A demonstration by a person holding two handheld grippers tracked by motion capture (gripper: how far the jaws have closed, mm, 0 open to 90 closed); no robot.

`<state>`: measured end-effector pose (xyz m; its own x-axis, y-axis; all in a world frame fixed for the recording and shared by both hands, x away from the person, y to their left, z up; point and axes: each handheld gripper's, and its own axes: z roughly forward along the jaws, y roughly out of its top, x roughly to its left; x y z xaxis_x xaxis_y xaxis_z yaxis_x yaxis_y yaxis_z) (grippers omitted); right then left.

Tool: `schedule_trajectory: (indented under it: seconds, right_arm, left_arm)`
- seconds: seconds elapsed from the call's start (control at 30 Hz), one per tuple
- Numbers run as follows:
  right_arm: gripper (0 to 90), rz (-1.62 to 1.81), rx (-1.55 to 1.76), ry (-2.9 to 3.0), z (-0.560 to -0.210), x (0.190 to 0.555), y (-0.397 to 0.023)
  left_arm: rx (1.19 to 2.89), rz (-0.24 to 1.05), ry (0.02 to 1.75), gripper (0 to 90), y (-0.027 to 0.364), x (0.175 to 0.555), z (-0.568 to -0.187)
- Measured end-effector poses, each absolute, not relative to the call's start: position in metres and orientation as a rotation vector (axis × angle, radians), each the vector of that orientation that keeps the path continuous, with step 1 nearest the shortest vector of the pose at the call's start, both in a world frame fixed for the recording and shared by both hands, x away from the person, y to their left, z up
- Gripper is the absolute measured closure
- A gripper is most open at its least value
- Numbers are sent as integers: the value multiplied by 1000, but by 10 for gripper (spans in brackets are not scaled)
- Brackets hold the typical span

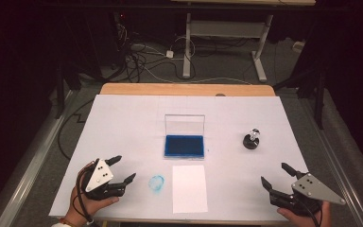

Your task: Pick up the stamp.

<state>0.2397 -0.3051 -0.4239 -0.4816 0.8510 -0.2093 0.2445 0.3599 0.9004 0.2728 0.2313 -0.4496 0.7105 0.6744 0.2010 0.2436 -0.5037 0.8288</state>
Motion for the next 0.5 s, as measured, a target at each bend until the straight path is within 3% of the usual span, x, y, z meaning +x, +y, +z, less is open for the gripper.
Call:
schedule_trajectory:
  seconds: [0.5]
  right_arm:
    - [232,1057,981,1986,-420,261,-310]
  left_arm:
    - [2130,578,730,250,233,278,-458]
